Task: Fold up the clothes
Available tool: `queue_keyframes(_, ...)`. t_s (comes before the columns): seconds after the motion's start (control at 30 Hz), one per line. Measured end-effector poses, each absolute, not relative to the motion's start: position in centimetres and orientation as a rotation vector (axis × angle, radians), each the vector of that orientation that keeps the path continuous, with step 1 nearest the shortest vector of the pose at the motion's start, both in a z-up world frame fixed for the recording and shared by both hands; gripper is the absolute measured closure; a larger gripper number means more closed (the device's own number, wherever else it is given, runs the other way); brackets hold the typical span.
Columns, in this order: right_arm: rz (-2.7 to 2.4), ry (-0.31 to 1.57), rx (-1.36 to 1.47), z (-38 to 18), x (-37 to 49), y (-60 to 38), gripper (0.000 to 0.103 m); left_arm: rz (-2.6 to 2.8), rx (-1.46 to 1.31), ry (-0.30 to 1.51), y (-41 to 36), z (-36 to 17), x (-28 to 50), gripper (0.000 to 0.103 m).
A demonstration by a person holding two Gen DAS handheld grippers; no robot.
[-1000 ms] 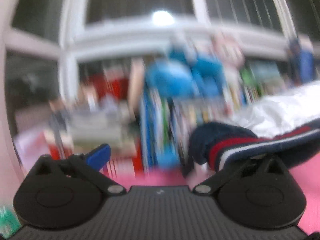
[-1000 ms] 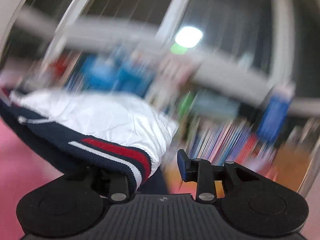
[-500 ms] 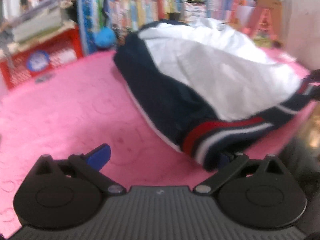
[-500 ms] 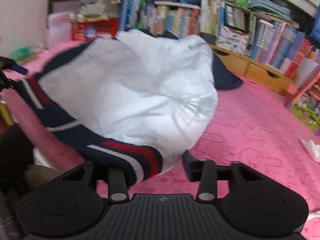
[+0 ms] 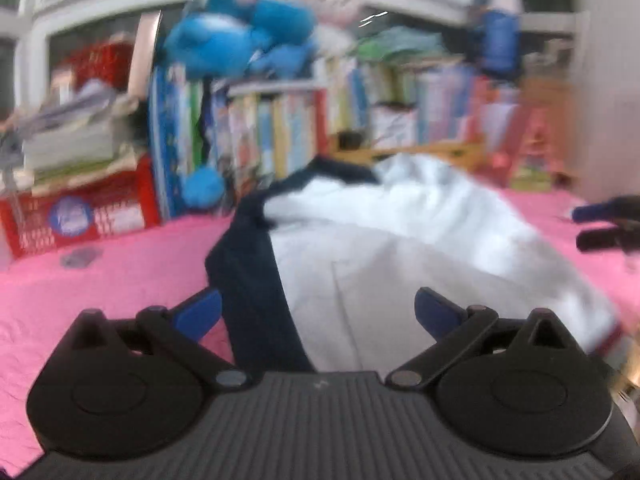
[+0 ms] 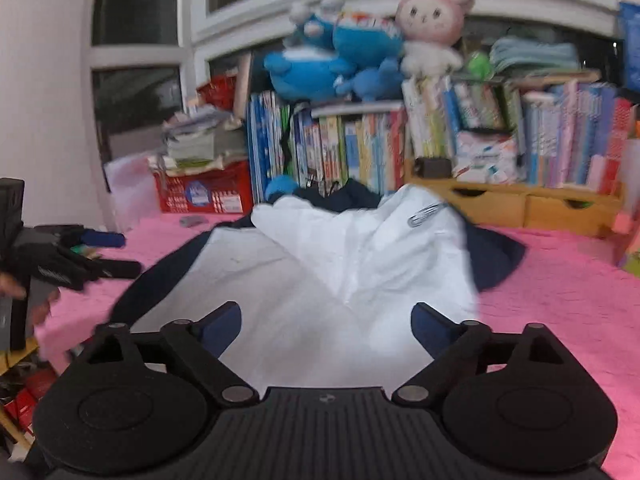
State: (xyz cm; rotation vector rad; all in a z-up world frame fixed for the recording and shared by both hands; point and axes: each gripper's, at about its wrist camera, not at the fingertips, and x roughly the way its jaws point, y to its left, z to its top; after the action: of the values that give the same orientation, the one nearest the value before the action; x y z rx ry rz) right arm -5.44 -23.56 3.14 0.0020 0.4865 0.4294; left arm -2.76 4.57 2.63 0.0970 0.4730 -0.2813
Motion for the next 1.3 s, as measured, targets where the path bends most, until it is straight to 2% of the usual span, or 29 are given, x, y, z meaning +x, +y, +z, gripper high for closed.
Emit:
queue_keyframes(0.07,0.402,0.516,-0.028,1.4,-2.8,-21.9,0.026,-0.231,0.119,0.508,3.7,0.6,-1.3,0.000)
queue_keyframes(0.1,0.381,0.536,-0.039,0.6,-1.9,-21.8,0.028,-0.202,0.135,0.527,3.8,-0.4,-0.9,0.000)
queue_keyframes(0.2,0.317,0.608,-0.024,-2.4,0.1,-23.3,0.029,-0.135,0.169,0.588,4.7,-3.7,-0.9,0.000)
queue_keyframes(0.23,0.281,0.646,-0.006,-3.6,0.5,-24.5,0.032,-0.136,0.173,0.604,5.2,-4.6,-1.0,0.000)
queue_keyframes(0.33,0.101,0.739,-0.061,-6.0,0.6,-27.3,0.031,-0.151,0.144,0.610,6.2,-4.8,-1.1,0.000)
queue_keyframes(0.43,0.034,0.748,-0.095,-4.0,-0.1,-28.0,0.031,-0.154,0.126,0.619,6.8,-4.8,-1.1,0.000)
queue_keyframes(0.47,0.064,0.695,-0.097,-2.3,-0.7,-27.7,0.031,-0.155,0.119,0.621,6.9,-4.7,-1.1,0.000)
queue_keyframes(0.5,0.100,0.639,-0.095,-0.6,-1.2,-27.4,0.029,-0.156,0.113,0.623,7.0,-4.7,-1.0,0.000)
queue_keyframes(0.57,0.187,0.529,-0.060,2.8,-0.6,-25.7,0.015,-0.155,0.112,0.622,6.7,-4.8,-1.0,0.000)
queue_keyframes(0.67,0.339,0.465,-0.024,5.5,4.3,-20.3,0.010,-0.150,0.121,0.617,6.4,-4.9,-1.1,0.000)
queue_keyframes(0.77,0.443,0.479,-0.047,4.4,10.2,-13.2,0.000,-0.144,0.138,0.609,6.2,-4.9,-1.3,0.000)
queue_keyframes(0.87,0.441,0.559,-0.069,1.5,16.3,-6.7,0.001,-0.138,0.154,0.599,6.0,-4.9,-1.5,0.000)
queue_keyframes(0.9,0.402,0.609,-0.062,0.4,18.1,-5.6,0.005,-0.137,0.159,0.596,6.0,-4.9,-1.5,0.000)
queue_keyframes(0.97,0.324,0.715,-0.003,-1.7,20.1,-5.7,0.037,-0.135,0.164,0.593,6.0,-4.9,-1.6,0.000)
queue_keyframes(1.0,0.328,0.724,0.032,-2.2,19.9,-6.9,0.043,-0.135,0.164,0.593,6.0,-4.9,-1.6,0.000)
queue_keyframes(1.07,0.329,0.734,0.093,-3.0,19.3,-9.3,0.071,-0.135,0.164,0.592,6.0,-4.9,-1.6,0.000)
queue_keyframes(1.17,0.269,0.684,0.088,-2.6,16.4,-12.3,0.082,-0.131,0.178,0.583,5.9,-5.0,-1.7,0.000)
queue_keyframes(1.3,0.214,0.606,0.080,-2.4,10.5,-15.8,0.085,-0.155,0.134,0.574,6.6,-5.0,-1.7,0.000)
